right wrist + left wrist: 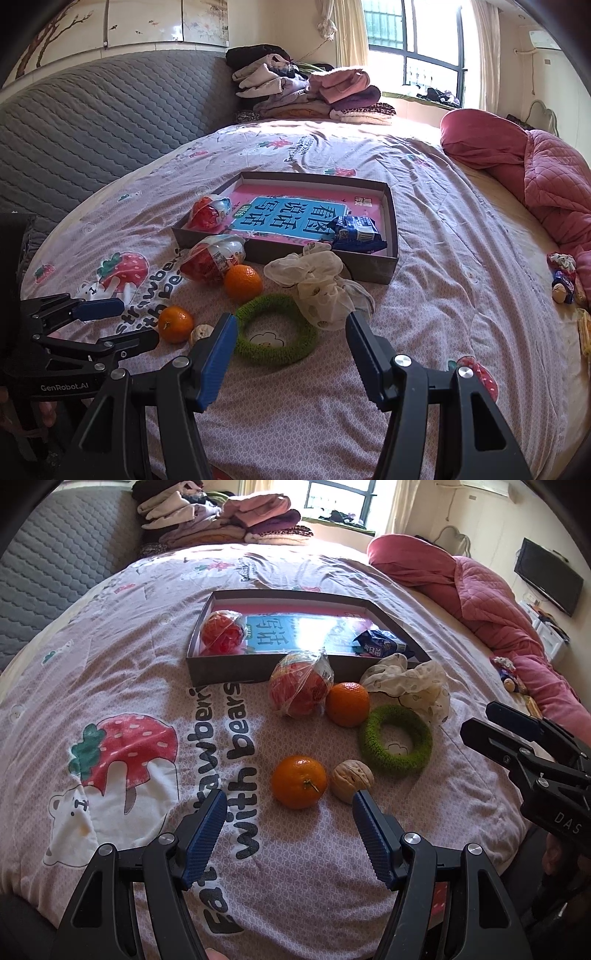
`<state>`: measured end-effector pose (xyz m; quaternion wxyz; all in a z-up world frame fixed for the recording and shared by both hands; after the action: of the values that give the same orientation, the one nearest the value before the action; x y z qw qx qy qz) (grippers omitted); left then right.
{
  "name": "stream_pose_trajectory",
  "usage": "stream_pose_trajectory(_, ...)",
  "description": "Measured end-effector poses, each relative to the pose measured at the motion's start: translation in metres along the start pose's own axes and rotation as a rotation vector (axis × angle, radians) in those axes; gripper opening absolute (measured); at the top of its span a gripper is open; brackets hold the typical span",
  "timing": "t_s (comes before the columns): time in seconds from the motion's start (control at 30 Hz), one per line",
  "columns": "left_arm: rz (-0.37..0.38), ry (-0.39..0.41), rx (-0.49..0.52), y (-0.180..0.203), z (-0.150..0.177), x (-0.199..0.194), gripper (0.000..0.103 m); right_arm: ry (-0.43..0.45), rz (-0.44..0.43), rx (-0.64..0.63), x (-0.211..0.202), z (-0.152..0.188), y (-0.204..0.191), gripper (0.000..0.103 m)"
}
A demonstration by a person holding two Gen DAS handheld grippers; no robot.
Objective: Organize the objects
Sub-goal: 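Close the right tool on the green fuzzy ring while the left tool approaches the orange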
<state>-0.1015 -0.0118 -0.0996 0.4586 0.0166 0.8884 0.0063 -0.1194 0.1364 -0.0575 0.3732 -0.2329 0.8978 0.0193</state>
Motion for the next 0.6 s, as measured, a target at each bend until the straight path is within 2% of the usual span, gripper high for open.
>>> stream_pose_trajectory(0.6, -0.029, -0.041, 0.016, -0.001, 0.008, 0.016, 0.072, -0.056, -0.014, 0.035, 0.018, 0.014, 0.002, 0.060)
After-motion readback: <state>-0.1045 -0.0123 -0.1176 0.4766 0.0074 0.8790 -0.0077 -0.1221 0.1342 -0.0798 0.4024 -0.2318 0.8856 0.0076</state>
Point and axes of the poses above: each gripper's, at about its wrist camera, not at the fingertips, and x roughly the way its jaws point, y to its right, z to its underside, the point moved 8 cm from there along x, roughly the way its jaws point, and after that the axes turned 8 degrees about -z, right-handed, at the moved point
